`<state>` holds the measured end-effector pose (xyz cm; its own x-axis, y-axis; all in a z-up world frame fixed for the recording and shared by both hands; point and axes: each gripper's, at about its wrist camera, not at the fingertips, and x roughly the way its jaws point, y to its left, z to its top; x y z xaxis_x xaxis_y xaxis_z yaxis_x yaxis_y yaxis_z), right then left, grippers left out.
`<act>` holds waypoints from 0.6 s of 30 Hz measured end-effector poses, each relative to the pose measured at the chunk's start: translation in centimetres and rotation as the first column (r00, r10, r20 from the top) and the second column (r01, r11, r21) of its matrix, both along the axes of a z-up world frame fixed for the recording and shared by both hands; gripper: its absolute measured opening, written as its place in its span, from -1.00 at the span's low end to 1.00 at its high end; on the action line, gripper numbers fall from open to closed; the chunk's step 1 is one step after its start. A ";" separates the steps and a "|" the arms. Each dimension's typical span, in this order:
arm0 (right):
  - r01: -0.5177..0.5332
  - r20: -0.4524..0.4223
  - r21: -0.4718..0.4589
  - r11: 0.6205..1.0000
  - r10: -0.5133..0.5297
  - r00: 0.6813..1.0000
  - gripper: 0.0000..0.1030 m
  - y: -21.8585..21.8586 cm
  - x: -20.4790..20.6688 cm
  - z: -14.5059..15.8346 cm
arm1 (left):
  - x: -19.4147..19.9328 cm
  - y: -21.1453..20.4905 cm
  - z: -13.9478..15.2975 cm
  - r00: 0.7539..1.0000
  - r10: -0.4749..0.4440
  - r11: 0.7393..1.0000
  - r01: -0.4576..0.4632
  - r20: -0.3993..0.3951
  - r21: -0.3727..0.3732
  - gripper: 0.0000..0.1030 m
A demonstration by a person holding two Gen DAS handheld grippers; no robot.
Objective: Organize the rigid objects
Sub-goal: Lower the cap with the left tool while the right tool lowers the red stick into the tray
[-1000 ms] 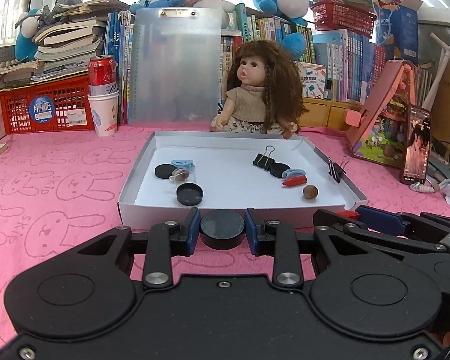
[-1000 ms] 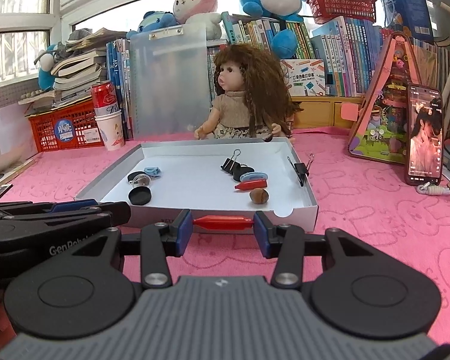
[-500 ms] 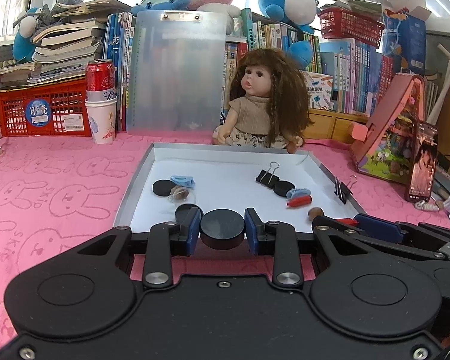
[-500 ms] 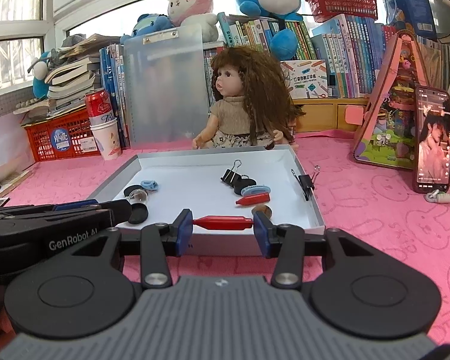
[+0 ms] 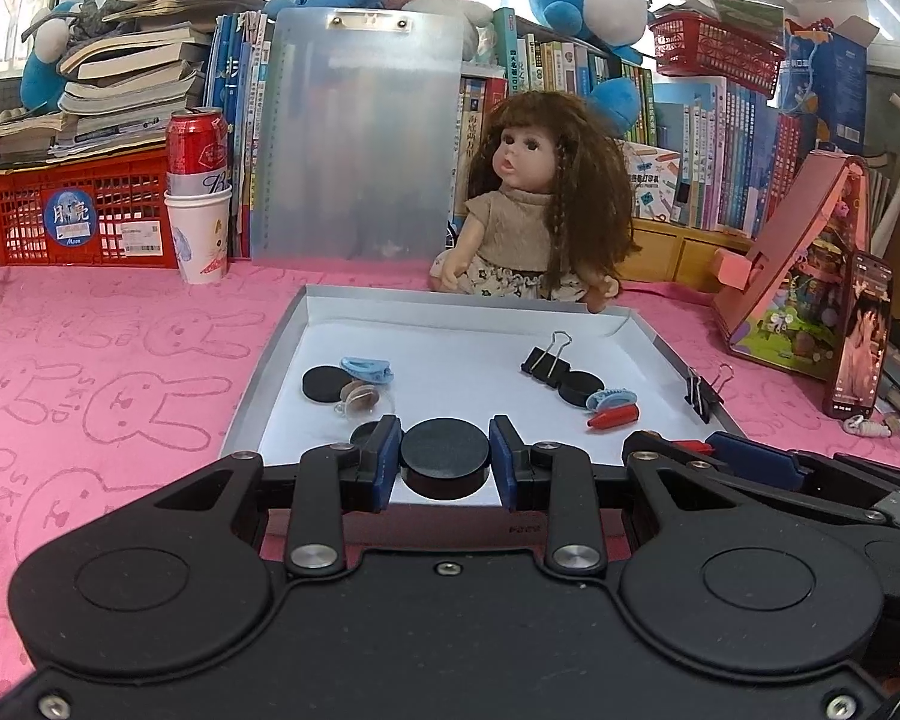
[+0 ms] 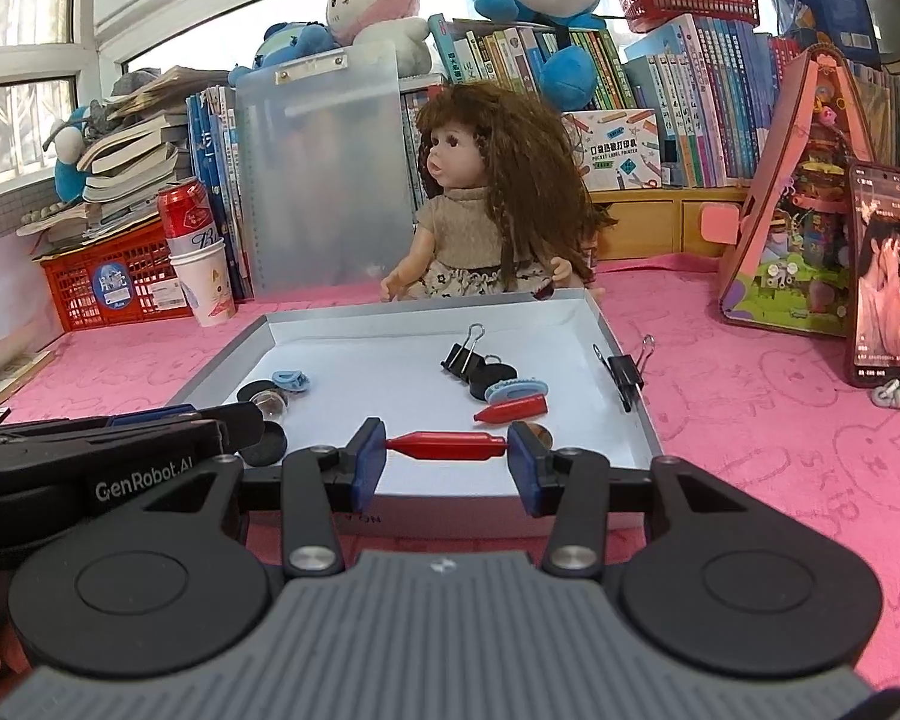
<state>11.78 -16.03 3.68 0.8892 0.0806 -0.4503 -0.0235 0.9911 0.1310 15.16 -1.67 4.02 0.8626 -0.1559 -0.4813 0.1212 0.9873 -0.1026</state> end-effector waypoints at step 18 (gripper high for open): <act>-0.002 -0.021 -0.007 1.000 0.002 1.000 -0.02 0.1 2.9 -0.9 | 3.3 -0.1 -0.8 0.999 0.013 1.000 -0.013 -0.036 0.017 -0.41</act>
<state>14.64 -15.94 2.82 0.8795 0.0790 -0.4692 -0.0225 0.9919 0.1249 18.47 -1.82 3.25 0.8464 -0.1367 -0.5147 0.1049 0.9904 -0.0905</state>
